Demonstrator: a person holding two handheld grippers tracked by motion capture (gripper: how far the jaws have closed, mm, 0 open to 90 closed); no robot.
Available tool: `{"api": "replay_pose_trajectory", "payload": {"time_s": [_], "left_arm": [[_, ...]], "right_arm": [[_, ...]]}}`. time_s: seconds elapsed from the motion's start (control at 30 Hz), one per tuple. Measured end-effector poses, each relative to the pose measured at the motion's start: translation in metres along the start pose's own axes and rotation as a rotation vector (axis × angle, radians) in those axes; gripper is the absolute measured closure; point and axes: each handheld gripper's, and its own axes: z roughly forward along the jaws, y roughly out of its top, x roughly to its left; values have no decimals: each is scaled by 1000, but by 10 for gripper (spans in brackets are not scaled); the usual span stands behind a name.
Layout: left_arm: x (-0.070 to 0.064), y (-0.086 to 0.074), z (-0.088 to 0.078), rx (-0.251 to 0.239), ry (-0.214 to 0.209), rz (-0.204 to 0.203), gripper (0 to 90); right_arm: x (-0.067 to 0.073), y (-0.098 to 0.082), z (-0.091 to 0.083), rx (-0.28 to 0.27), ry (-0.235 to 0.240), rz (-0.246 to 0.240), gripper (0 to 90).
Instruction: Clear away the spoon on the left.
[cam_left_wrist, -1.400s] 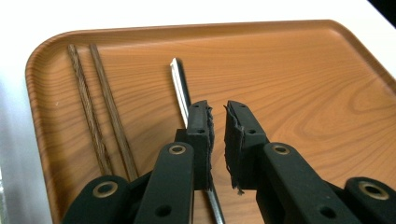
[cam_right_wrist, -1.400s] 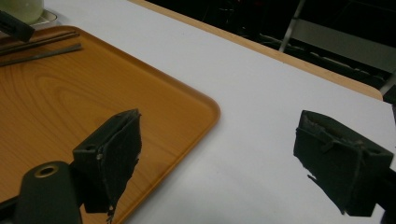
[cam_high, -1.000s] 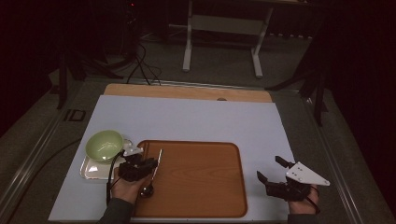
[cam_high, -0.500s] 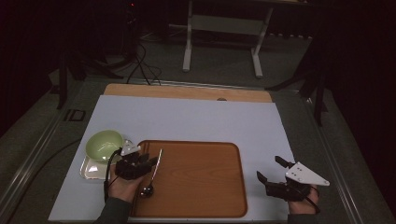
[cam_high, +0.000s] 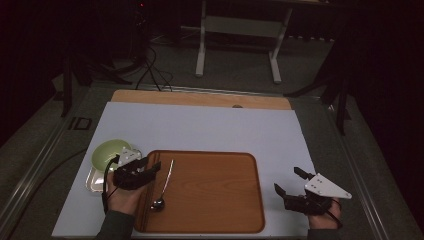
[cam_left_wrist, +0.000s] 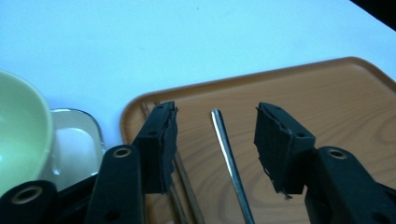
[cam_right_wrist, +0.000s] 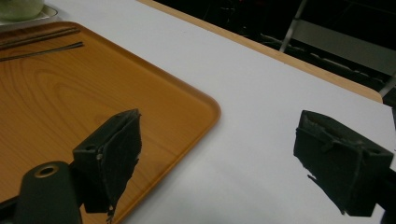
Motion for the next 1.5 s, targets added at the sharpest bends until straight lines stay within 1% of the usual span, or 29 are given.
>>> {"api": "replay_pose_trajectory", "payload": {"time_s": [0.2,0.43,0.47,0.57,0.67,0.83,0.87,0.9,0.93,1.0,1.13,1.3,1.5], "left_arm": [[5,3,-5,-21,14,5,456],[12,6,-12,-51,51,8,418],[12,6,-12,-51,51,8,414],[16,7,-16,-61,67,1,406],[18,8,-17,-66,74,-1,402],[24,9,-24,-80,104,-4,398],[24,9,-24,-80,104,-4,395],[26,10,-27,-86,117,-9,394],[26,10,-27,-86,117,-9,390],[32,11,-31,-95,134,-21,381],[38,12,-35,-106,145,-43,373],[43,12,-39,-116,159,-53,373],[52,12,-44,-129,186,-72,370]], "right_arm": [[-1,0,0,-2,0,0,145],[-1,0,-1,-2,-1,0,145],[-1,0,-1,-1,-2,0,145],[-1,0,-1,-1,-3,0,145],[-1,0,-1,-2,-3,1,145],[-1,0,-1,-2,-4,0,145],[-1,0,-1,-3,-5,0,145],[-1,0,-1,-3,-4,0,145],[-1,0,-1,-3,-4,0,145],[-1,0,-1,-2,-2,-3,145],[-1,0,0,0,-4,-6,145],[-1,0,0,0,-5,-7,145],[-1,0,0,-1,-4,-7,145]]}}
